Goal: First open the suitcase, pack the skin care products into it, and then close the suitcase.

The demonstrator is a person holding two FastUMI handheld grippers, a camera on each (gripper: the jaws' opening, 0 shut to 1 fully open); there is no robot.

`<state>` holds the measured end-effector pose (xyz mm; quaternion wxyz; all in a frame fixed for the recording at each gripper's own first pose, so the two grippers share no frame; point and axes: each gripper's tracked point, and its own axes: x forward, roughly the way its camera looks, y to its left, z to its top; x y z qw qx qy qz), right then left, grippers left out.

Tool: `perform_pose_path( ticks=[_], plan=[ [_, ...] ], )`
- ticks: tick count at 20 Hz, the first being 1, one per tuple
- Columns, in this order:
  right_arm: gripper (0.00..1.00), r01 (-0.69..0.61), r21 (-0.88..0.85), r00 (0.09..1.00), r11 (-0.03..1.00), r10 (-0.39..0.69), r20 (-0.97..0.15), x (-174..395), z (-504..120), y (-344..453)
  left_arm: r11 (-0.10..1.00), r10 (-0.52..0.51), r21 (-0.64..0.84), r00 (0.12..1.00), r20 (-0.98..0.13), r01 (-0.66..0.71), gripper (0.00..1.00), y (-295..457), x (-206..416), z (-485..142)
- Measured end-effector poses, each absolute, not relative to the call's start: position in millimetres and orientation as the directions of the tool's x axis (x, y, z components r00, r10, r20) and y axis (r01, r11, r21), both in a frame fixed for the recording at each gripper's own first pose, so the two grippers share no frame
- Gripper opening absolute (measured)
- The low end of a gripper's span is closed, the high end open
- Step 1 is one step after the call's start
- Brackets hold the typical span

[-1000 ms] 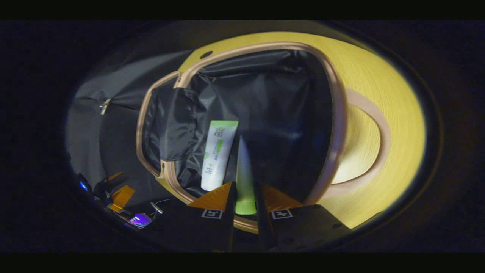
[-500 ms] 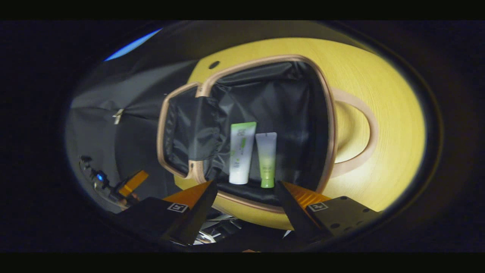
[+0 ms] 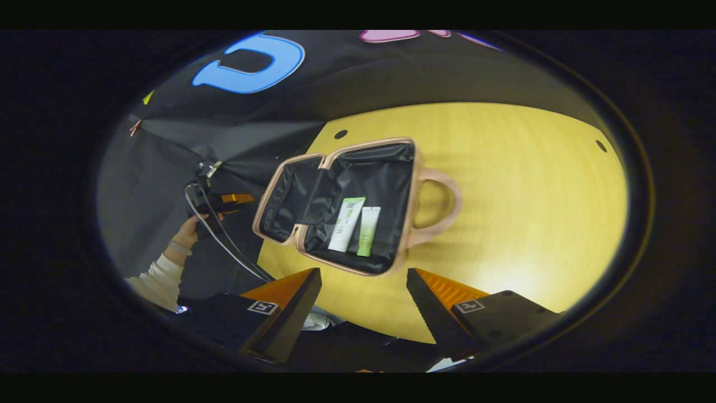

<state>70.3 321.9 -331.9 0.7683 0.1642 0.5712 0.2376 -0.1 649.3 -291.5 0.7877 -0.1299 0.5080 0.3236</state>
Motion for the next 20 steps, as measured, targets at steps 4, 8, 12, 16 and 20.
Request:
perform_pose_path(
  ticks=[4, 8, 12, 16, 20],
  plan=[
    [0.98, -0.084, 0.497, 0.228, 0.864, 0.502, -0.834, 43.4, -342.3, 286.8, 0.748, 0.357, 0.187, 0.148, -0.922, -0.637, 0.96, 671.2, -7.1, -340.0],
    [0.97, -0.02, 0.487, 0.223, 0.873, 0.478, -0.849, 26.7, -343.8, 273.1, 0.76, 0.201, 0.029, 0.192, -0.961, -0.649, 0.67, 651.2, 9.5, -366.2],
    [0.98, -0.002, 0.512, 0.249, 0.859, 0.497, -0.832, 29.3, -331.8, 275.6, 0.776, 0.252, 0.039, 0.252, -0.935, -0.629, 0.18, 653.3, 27.2, -348.1],
    [0.98, -0.003, 0.511, 0.286, 0.859, 0.491, -0.823, 32.4, -325.4, 271.7, 0.83, 0.205, -0.083, 0.441, -0.874, -0.551, 0.11, 632.3, 46.1, -282.3],
    [0.98, -0.024, 0.536, 0.325, 0.844, 0.514, -0.794, 37.1, -319.7, 272.3, 0.848, 0.178, -0.176, 0.581, -0.794, -0.5, 0.06, 610.3, 68.0, -187.8]
  ],
)
